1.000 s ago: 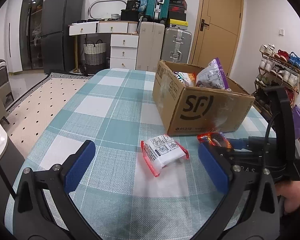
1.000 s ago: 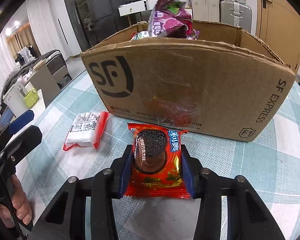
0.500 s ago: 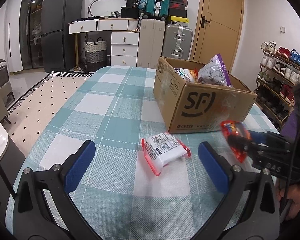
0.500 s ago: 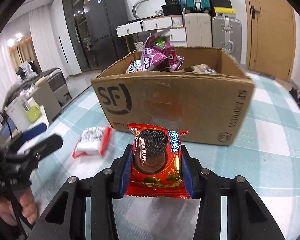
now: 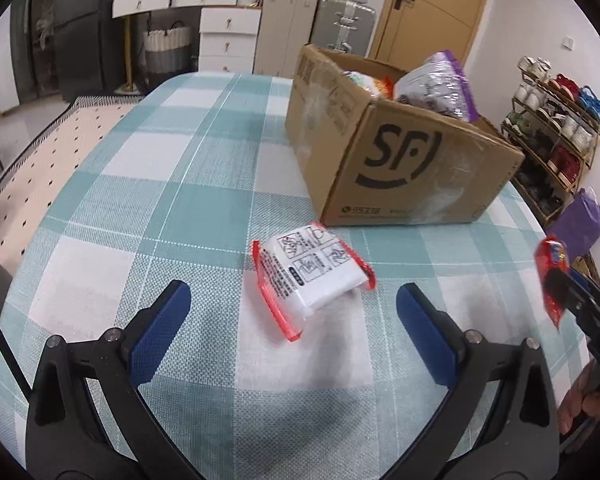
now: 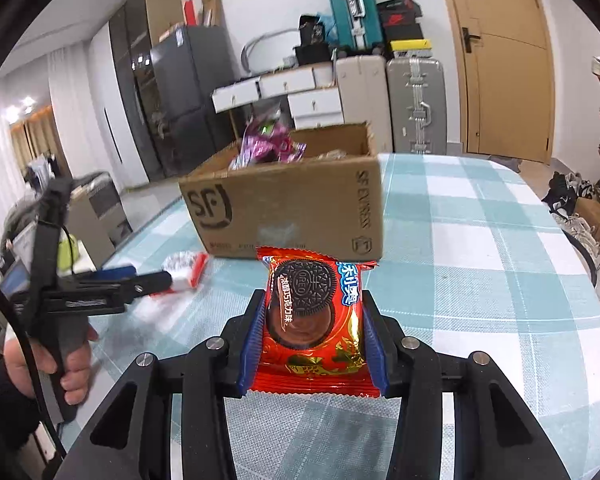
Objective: Organize snacks
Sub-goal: 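Grasp the white-and-red wrapped snack with the left gripper while right holds the Oreo pack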
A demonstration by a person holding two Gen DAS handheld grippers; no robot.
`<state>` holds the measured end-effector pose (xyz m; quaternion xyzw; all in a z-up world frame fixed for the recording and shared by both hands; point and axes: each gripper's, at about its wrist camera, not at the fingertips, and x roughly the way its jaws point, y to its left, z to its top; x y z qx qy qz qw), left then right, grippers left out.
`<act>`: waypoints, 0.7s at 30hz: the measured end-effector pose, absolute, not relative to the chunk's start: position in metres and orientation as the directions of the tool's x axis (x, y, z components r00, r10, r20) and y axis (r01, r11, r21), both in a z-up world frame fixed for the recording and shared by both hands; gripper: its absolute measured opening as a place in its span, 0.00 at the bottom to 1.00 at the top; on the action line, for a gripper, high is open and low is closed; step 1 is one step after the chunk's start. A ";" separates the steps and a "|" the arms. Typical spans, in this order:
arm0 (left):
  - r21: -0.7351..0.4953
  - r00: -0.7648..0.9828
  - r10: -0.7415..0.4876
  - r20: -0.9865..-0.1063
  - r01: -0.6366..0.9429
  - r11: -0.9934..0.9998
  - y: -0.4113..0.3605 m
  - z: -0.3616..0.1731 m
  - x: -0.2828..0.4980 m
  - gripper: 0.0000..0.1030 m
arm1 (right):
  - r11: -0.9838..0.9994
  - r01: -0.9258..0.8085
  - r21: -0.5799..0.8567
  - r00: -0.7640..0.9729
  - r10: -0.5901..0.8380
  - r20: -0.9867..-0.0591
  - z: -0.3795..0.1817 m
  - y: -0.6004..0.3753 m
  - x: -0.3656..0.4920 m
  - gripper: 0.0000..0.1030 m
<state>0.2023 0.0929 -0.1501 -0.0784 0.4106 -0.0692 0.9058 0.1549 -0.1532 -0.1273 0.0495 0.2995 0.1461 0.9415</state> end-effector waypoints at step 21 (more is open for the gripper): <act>-0.156 0.573 -0.102 -0.813 -0.047 0.987 0.081 -0.163 0.237 0.88 | 0.952 -0.244 0.187 0.802 0.306 -0.512 -0.123 -0.156 0.146 0.43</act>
